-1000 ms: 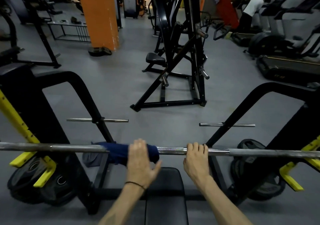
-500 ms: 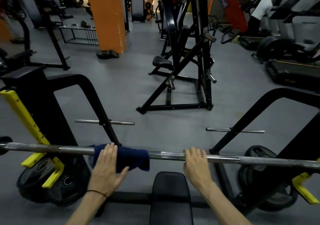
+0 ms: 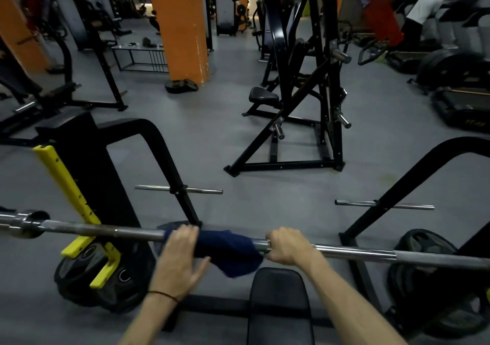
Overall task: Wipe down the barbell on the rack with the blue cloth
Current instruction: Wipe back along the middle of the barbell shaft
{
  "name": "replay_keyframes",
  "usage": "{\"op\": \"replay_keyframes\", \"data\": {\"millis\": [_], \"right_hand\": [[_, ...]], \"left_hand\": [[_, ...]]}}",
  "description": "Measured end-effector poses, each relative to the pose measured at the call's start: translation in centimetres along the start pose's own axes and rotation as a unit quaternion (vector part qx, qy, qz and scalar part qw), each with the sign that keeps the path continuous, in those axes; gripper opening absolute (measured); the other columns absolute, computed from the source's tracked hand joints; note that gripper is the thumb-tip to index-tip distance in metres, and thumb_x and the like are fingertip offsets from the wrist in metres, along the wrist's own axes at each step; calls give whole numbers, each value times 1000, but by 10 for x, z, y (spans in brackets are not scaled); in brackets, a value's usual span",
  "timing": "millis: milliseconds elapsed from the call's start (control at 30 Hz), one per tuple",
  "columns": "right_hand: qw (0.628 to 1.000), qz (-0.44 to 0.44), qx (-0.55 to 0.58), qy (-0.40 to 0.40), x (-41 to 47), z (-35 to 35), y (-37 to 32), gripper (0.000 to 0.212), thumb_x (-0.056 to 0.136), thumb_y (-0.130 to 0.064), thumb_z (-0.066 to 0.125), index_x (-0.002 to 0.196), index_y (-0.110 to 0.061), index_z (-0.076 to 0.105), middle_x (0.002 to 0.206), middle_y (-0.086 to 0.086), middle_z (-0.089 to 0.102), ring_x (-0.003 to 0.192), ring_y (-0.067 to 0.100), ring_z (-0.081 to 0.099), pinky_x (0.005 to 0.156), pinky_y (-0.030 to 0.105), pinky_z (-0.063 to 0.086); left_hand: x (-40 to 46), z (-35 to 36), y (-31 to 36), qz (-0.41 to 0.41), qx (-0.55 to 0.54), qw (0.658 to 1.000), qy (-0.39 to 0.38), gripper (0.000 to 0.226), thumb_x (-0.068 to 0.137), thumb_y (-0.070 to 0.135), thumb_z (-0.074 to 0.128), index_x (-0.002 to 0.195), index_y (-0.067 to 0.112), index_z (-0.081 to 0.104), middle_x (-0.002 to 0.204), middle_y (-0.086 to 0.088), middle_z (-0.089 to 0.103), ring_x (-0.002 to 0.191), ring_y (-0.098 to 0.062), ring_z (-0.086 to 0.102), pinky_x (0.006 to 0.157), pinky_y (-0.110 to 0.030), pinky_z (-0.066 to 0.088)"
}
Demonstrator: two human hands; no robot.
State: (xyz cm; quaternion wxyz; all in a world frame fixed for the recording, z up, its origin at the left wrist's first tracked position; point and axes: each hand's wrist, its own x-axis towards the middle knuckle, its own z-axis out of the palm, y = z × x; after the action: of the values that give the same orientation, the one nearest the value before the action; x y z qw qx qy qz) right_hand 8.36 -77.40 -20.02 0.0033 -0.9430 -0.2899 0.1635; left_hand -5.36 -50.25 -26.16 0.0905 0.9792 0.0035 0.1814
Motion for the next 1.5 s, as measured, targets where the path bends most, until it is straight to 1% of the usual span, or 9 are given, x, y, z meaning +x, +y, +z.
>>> {"op": "replay_keyframes", "data": {"millis": [167,333,500,600,767,1000,1233,1367,1500], "right_hand": [[967,28,175,-181,11,-19,5,11,77,-23,72,78,-16,63,65,2,62,51,20,53,48,24,41],[997,-20,-5,71,-2,10,4,22,79,-31,65,97,-23,56,96,7,70,89,35,67,65,32,40],[980,-7,-50,193,-15,38,15,58,22,-16,87,68,-20,52,53,0,58,41,25,58,34,24,36],[978,40,-95,184,-11,36,11,45,41,-36,91,66,-20,57,55,2,62,43,25,61,35,27,38],[982,56,-90,158,-16,26,-2,22,91,-38,52,102,-20,61,101,4,73,94,34,69,68,35,43],[987,58,-95,120,-16,24,5,23,87,-29,56,108,-21,59,106,6,74,101,33,70,75,36,51],[978,70,-116,160,-15,29,1,24,68,-39,75,76,-20,61,66,4,69,58,32,67,48,31,31],[978,85,-52,186,-10,31,0,42,35,-29,87,52,-20,49,40,-1,49,29,28,47,37,21,21],[977,72,-108,172,-17,26,0,18,81,-34,65,91,-20,63,87,6,74,80,34,72,59,33,46]], "left_hand": [[0,-16,-38,-61,61,996,-27,87,97,66,30,145,-6,43,143,-24,48,136,-43,44,122,-52,22],[16,28,103,55,-44,998,2,92,81,50,63,151,-3,36,152,-19,41,145,-39,35,122,-53,21],[12,21,115,116,-81,990,-14,89,81,40,66,155,4,33,163,-12,30,153,-27,25,124,-44,20],[-2,-1,26,6,-18,1000,-21,96,75,28,77,156,2,31,161,-13,31,151,-30,29,125,-43,16],[-6,-2,-20,-116,65,991,-20,97,79,38,77,153,-4,30,157,-24,33,148,-40,29,127,-47,7],[15,37,152,100,-77,992,2,90,89,58,57,155,1,32,162,-16,30,152,-34,24,122,-49,17],[-9,3,0,-8,15,1000,10,88,97,65,39,160,6,20,167,-11,19,155,-26,18,124,-48,17],[11,17,43,-157,-17,987,24,93,98,69,30,153,-6,29,158,-28,32,150,-42,26,120,-60,23],[17,41,142,61,-62,996,12,91,95,66,44,154,-2,34,164,-20,25,152,-37,21,122,-53,18]]}}
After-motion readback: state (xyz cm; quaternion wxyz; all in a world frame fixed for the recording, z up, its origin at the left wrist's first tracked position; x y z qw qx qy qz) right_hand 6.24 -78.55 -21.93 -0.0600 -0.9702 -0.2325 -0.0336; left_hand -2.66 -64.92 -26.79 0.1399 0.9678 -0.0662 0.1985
